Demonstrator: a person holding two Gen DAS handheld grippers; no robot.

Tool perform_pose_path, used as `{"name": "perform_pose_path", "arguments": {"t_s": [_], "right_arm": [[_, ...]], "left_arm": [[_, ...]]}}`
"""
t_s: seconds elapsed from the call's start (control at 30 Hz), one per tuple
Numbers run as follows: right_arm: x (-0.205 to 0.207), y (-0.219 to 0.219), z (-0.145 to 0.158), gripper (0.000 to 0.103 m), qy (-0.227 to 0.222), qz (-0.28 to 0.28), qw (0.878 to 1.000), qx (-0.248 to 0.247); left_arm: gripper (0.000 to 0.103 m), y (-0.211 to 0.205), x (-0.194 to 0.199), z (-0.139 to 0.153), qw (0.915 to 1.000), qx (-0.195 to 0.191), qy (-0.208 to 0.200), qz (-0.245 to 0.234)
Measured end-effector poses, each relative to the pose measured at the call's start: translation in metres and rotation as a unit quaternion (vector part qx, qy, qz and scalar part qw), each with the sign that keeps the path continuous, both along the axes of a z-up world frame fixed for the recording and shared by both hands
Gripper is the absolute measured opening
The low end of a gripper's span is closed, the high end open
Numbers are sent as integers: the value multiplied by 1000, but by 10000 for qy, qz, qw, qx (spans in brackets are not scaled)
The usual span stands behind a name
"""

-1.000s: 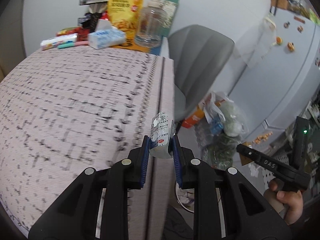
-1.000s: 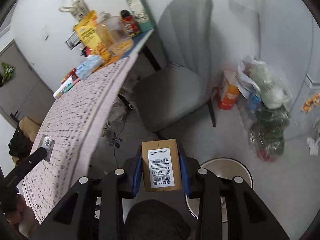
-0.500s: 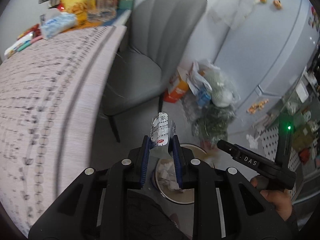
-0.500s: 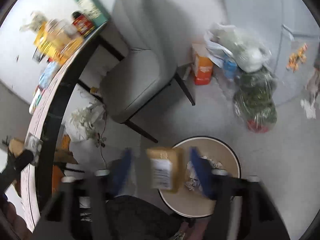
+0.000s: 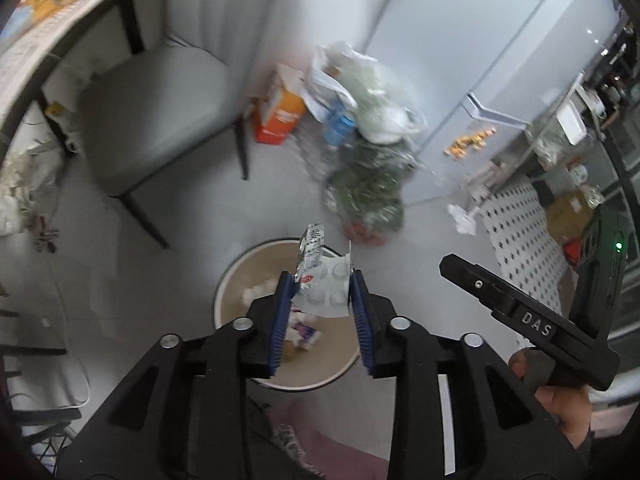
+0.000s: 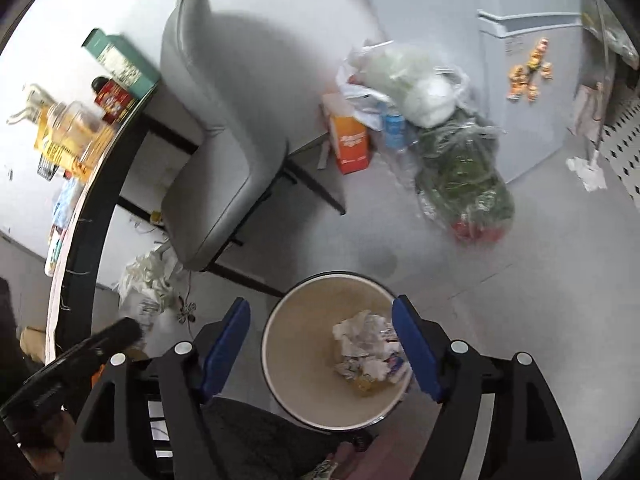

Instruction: Collect trash

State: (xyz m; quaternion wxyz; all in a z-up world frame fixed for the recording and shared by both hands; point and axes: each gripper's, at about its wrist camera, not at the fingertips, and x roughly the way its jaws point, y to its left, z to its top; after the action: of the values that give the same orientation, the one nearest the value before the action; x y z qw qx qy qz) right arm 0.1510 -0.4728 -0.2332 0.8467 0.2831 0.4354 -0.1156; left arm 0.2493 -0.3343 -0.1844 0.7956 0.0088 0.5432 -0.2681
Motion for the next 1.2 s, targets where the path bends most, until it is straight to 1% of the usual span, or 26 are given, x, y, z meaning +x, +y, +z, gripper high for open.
{"name": "perform_pose_path", "arguments": {"t_s": [0.03, 0.1, 0.13, 0.2, 0.37, 0.43, 0.5, 0.63, 0.77, 0.9, 1.0, 1.1, 1.2], "right_arm": [[-4, -4, 0, 72, 6, -39, 10000, -11], [-8, -11, -1, 73, 28, -118, 9999, 25], [-11, -13, -2, 73, 33, -140, 9999, 47], [-14, -14, -3, 76, 38, -161, 9998, 102], [-10, -3, -5, 78, 163, -93, 9998, 100], [-8, 5, 0, 80, 107, -35, 9999, 64], [-7, 15, 9, 87, -34, 1, 10000, 33], [-7, 30, 24, 90, -216, 86, 9997, 58], [-8, 49, 46, 95, -371, 283, 9989, -75], [-10, 71, 71, 95, -434, 495, 9976, -230], [-11, 91, 93, 95, -499, 688, 9954, -443], [-16, 112, 117, 95, -657, 828, 9926, -592], [-23, 132, 134, 95, -754, 955, 9899, -727]], "left_arm": [[68, -2, 0, -1, 10000, -33, 17, 6], [80, -1, 0, 0, 9997, -221, -35, 94], [84, 2, 0, 2, 9995, -280, -46, 122], [88, 6, 1, 5, 9994, -294, -44, 165], [95, 30, -2, 27, 9982, -353, -340, 351], [96, 41, -3, 35, 9976, -332, -460, 393], [96, 51, -2, 41, 9970, -349, -500, 471], [97, 73, -5, 57, 9948, -407, -655, 661], [97, 100, -11, 80, 9906, -474, -895, 917], [97, 127, -21, 105, 9850, -550, -1162, 1155], [97, 146, -30, 122, 9809, -612, -1316, 1296], [97, 165, -41, 140, 9761, -594, -1530, 1423], [97, 182, -53, 156, 9721, -609, -1709, 1488]]}}
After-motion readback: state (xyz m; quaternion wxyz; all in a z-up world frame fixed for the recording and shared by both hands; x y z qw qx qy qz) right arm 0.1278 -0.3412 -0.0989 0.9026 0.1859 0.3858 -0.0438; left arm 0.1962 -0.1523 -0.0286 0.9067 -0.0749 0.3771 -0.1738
